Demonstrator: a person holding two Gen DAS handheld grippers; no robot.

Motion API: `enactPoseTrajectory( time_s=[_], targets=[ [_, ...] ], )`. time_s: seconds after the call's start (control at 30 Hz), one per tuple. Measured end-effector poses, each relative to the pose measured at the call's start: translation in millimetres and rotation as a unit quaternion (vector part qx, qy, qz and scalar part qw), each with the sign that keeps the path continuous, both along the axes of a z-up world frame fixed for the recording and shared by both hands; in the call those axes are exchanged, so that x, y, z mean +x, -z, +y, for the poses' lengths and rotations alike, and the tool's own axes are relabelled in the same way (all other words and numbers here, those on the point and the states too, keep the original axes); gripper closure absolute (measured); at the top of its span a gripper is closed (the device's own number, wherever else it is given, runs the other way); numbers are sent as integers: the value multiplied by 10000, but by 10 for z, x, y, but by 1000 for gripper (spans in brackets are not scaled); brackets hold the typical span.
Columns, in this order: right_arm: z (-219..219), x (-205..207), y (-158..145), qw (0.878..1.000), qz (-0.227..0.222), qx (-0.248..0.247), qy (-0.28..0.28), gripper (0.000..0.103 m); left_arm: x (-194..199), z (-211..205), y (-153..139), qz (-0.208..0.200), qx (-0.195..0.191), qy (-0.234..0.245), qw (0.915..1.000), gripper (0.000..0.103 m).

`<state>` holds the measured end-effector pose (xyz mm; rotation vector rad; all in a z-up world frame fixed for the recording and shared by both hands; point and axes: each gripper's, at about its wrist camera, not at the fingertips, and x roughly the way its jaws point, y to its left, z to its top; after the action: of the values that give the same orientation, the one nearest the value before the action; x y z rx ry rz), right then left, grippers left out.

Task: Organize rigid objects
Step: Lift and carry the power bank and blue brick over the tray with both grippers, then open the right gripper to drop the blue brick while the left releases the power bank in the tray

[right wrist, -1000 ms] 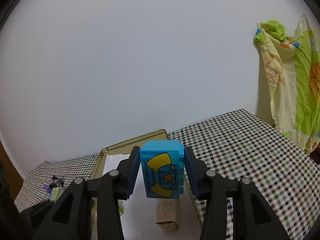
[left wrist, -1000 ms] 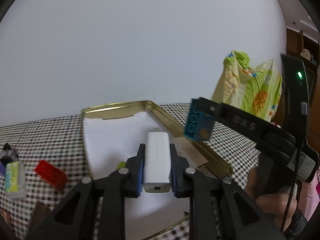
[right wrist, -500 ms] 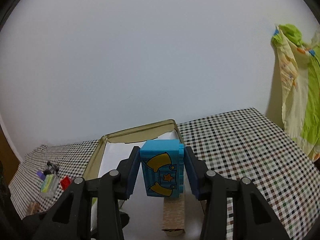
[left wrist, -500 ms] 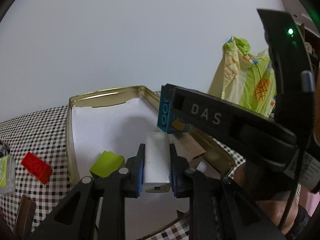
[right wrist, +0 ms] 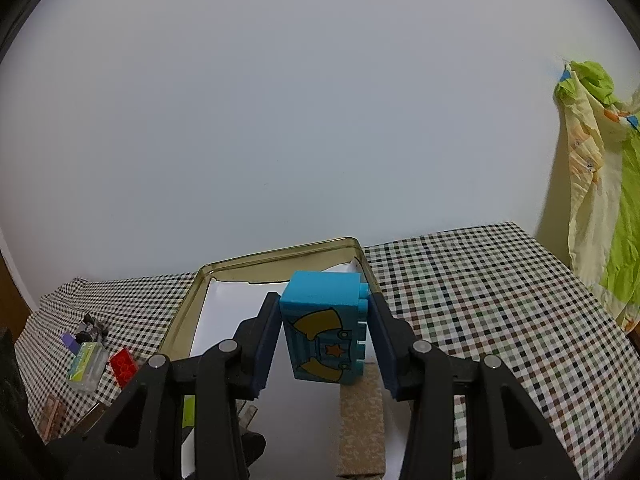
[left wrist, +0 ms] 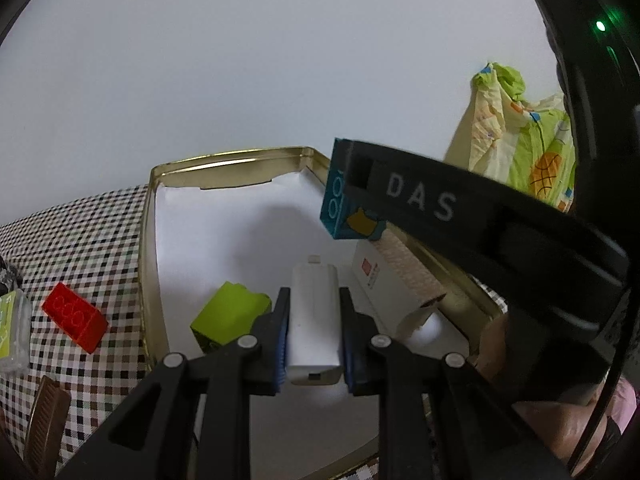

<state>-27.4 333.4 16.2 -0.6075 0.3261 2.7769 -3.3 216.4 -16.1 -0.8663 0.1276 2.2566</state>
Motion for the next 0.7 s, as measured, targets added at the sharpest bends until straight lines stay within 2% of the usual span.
enactPoseTrajectory(
  time_s=[0.27,0.4,0.63,0.7],
  targets=[
    [113,-82,24,9996,59,-254,-100,56,-73,-9,56,-171,-73,-116,9998,83],
    [162,-131,61,9977,-22,-597,-319,50,-74,-4,60,-160,-105,-139,9997,83],
    [225,12,2,9971,316,-691,13,49,-84,-17,74,-153,-124,-143,9997,83],
    [241,57,-17,9967,396,-683,166,43,-89,-17,76,-155,-131,-145,9997,83]
  ],
)
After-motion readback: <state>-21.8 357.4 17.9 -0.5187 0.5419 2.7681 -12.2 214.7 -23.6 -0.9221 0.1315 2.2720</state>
